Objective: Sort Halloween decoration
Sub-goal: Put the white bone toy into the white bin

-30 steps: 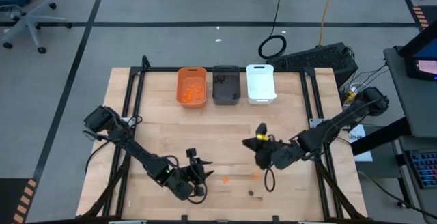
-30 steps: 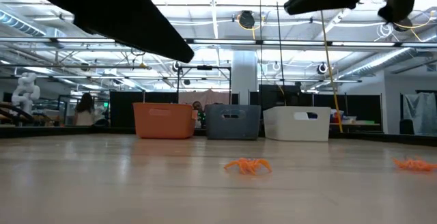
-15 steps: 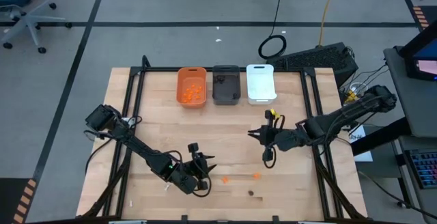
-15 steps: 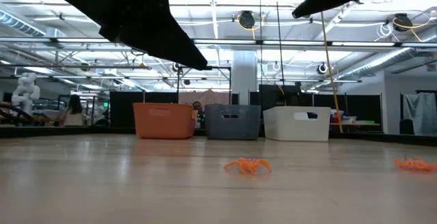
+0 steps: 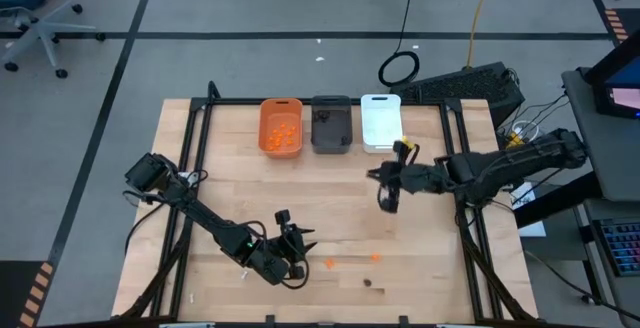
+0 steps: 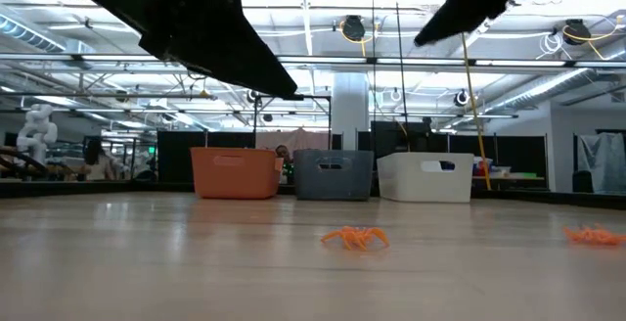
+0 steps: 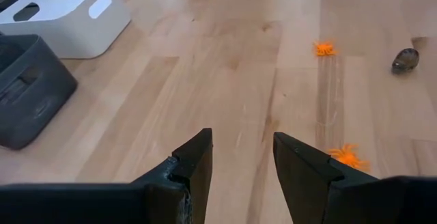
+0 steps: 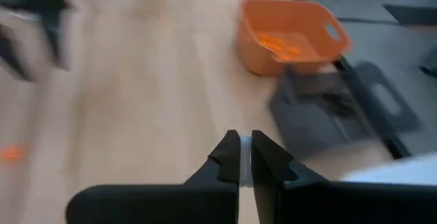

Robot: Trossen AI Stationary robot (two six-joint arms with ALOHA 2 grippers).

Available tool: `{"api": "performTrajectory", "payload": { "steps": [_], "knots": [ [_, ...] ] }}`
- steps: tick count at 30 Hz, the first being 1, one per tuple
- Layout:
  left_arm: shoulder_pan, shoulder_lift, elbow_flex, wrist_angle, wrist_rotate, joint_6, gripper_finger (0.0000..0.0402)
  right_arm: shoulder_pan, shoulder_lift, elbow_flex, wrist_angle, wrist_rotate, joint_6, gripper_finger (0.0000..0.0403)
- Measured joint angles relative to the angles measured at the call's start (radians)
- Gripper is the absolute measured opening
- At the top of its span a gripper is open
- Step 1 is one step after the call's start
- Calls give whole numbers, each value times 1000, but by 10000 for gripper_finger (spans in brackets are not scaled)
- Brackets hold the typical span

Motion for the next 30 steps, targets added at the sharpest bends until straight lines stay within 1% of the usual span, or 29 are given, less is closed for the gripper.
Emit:
{"api": "performTrajectory", "payload": {
  "steps": [3,10,15,19,21,24,27,30],
  "knots": [
    [0,0,0,0,0,-19,155,-82,-4,0,-30,-7,-32,0],
    [1,0,0,-2,0,-27,155,-320,-7,-7,-26,-163,-142,0],
    [14,0,0,-2,0,-27,155,-526,-7,-72,33,-279,-222,0],
    [19,0,0,-1,0,-26,155,-680,-6,-133,92,-324,-221,0],
    [23,0,0,-1,2,-26,155,-745,-6,-143,126,-380,-220,1],
    [27,0,0,-1,5,-17,155,-802,-6,-157,151,-455,-222,2],
    [28,0,0,1,9,1,155,-832,-6,-172,181,-466,-222,3],
    [27,0,0,1,42,9,155,-846,-4,-202,223,-463,-212,3]
  ]
}}
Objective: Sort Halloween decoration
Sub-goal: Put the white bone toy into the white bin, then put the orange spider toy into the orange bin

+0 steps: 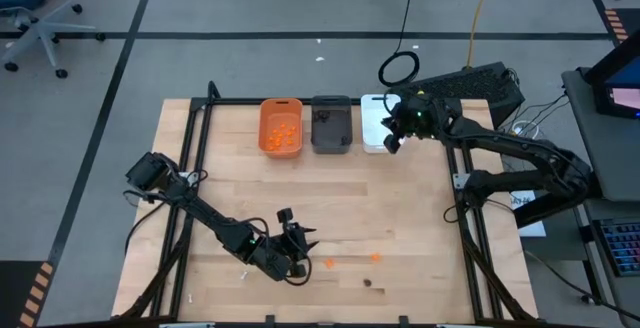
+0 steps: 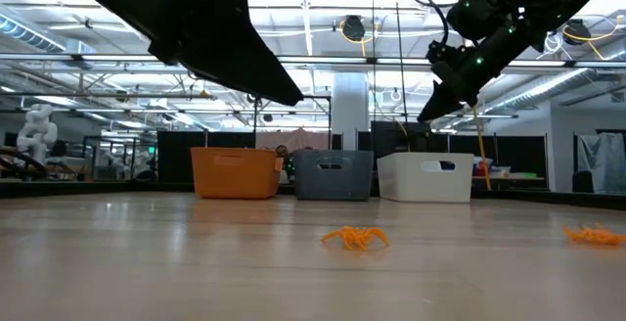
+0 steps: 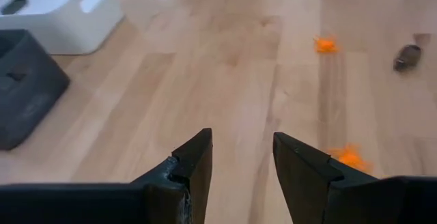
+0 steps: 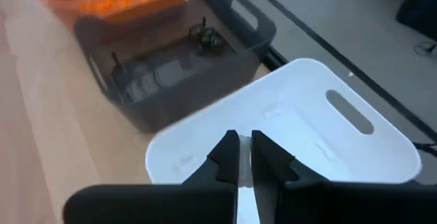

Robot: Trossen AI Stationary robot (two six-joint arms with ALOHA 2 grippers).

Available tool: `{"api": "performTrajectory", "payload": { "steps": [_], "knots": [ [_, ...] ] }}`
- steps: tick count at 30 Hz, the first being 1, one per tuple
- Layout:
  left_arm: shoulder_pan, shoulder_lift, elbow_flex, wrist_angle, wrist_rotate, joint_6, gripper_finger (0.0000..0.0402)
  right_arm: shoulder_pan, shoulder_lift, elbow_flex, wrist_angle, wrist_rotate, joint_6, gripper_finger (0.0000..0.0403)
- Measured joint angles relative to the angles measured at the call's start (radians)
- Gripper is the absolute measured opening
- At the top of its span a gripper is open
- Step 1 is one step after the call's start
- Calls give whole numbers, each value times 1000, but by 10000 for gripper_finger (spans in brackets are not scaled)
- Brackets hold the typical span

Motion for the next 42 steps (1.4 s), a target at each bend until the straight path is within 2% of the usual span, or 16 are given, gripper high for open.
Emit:
{"api": "performTrajectory", "payload": {
  "steps": [5,14,18,24,32,39,42],
  "knots": [
    [0,0,0,0,31,19,155,-9,6,-26,76,0,107,30],
    [-1,0,0,35,91,19,155,2,2,-26,87,-1,223,152],
    [-3,0,0,76,145,18,155,63,-44,-26,84,-2,252,186],
    [-31,5,0,85,224,17,155,265,-170,-26,58,11,257,192],
    [-61,93,1,178,261,98,155,603,-218,-55,43,170,243,183],
    [-37,169,1,222,263,122,155,832,-169,-211,320,215,167,183],
    [-5,200,1,244,320,165,155,907,-141,-269,458,249,138,183]
  ]
}}
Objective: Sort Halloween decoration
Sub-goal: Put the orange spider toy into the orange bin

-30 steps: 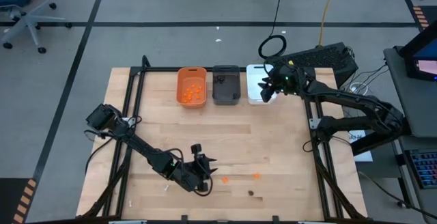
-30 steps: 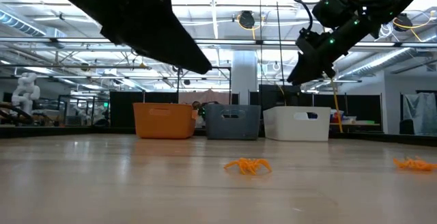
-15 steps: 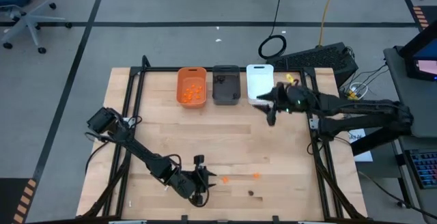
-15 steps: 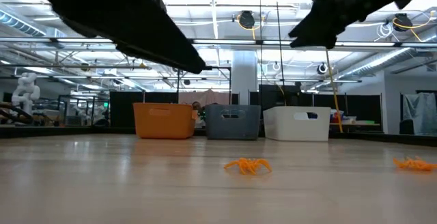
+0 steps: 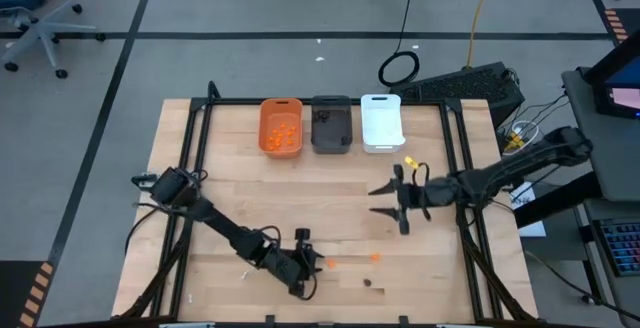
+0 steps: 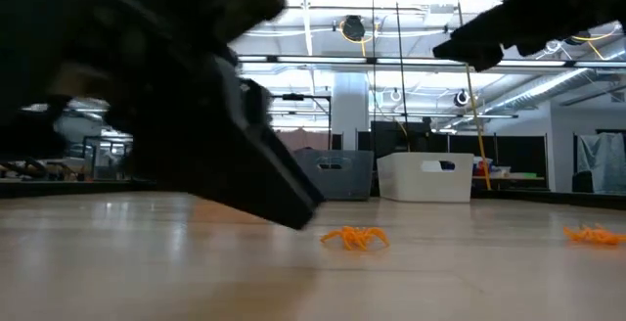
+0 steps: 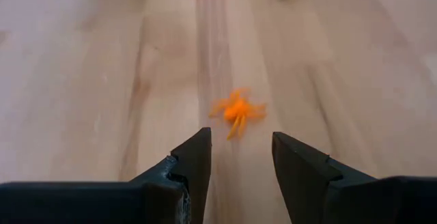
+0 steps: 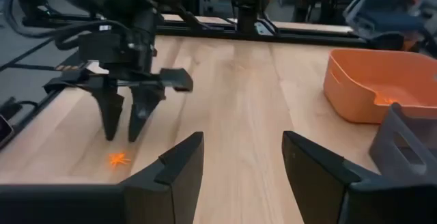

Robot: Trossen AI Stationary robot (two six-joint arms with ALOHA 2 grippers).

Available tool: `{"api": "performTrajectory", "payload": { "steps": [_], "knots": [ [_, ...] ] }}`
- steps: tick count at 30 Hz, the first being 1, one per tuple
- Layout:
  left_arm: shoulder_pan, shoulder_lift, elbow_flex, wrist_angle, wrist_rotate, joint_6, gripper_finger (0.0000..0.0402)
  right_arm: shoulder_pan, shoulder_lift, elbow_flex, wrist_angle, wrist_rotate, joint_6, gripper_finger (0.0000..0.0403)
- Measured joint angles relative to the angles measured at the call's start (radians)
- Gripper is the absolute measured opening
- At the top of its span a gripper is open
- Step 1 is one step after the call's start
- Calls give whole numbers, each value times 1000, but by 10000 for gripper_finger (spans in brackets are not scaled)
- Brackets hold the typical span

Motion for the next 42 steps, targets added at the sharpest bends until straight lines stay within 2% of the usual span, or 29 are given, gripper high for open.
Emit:
{"api": "performTrajectory", "payload": {
  "steps": [5,12,17,23,25,33,42],
  "knots": [
    [73,27,1,74,147,3,155,86,51,-47,96,96,-17,183],
    [123,33,1,59,263,-16,148,138,114,-50,104,99,-8,183],
    [128,33,2,55,270,-8,109,154,138,-50,126,100,-11,183],
    [137,33,1,60,273,52,24,159,169,-50,189,133,-43,183],
    [138,33,1,60,274,74,7,159,180,-50,202,148,-48,183],
    [148,29,1,71,279,92,1,160,192,-50,199,147,-40,183],
    [148,-58,3,54,256,110,0,160,192,-50,195,147,-39,183]
  ]
}}
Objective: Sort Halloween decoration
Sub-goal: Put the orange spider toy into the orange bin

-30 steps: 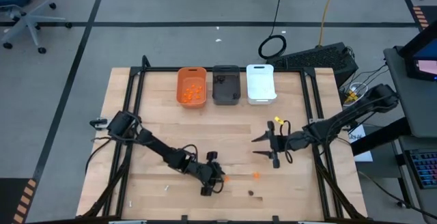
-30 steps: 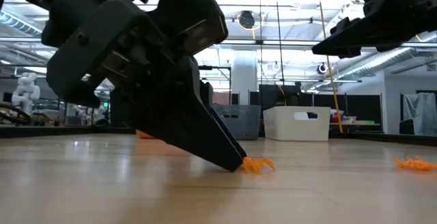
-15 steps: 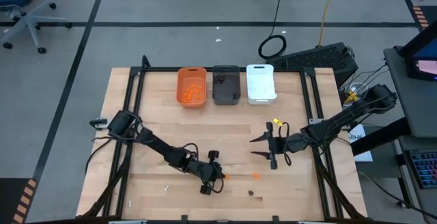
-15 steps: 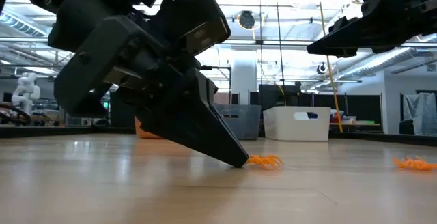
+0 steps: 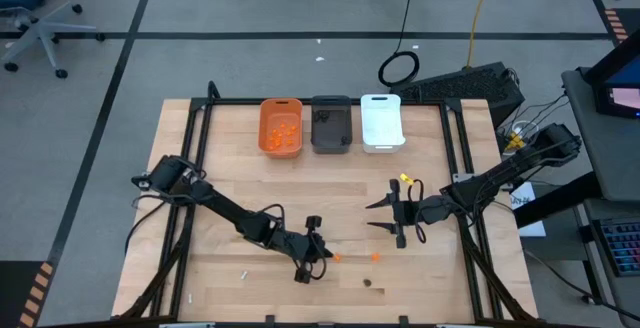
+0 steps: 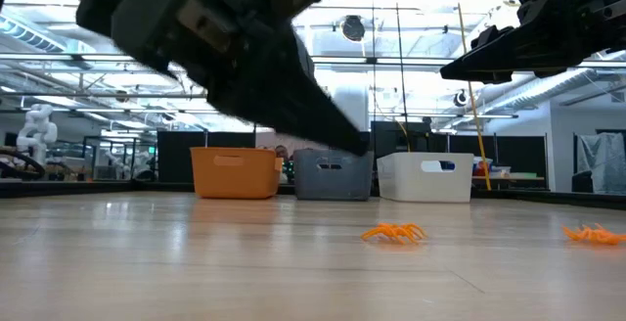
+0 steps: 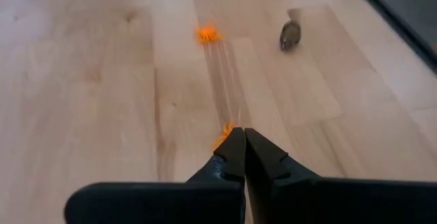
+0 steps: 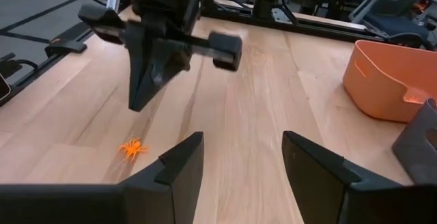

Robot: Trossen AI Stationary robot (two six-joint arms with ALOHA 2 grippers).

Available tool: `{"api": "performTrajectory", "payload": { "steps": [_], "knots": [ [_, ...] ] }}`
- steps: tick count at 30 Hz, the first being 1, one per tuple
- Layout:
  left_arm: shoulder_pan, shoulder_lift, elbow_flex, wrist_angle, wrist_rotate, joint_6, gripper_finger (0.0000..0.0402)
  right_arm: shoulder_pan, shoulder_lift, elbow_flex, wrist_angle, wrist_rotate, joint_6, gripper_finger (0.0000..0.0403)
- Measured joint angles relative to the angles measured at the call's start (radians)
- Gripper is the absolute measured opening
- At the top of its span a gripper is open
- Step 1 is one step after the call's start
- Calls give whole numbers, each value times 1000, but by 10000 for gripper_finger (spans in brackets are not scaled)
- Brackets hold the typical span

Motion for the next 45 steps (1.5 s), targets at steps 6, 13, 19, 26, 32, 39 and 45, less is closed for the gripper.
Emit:
{"api": "performTrajectory", "payload": {
  "steps": [6,13,19,26,32,39,45],
  "knots": [
    [2,-12,0,32,-14,-83,0,0,0,0,-8,0,10,183],
    [-27,20,1,75,-54,-133,46,0,0,0,-11,0,14,183],
    [-45,73,2,121,-159,-79,147,0,0,0,-10,0,15,183],
    [-47,156,7,227,-139,-30,215,0,0,0,-16,-1,15,183],
    [-39,221,32,263,-127,5,217,0,0,1,-28,0,15,183],
    [-19,230,36,243,-120,8,125,0,0,1,-32,-1,15,183],
    [-14,226,35,229,-137,14,13,0,0,1,-33,-1,15,183]
  ]
}}
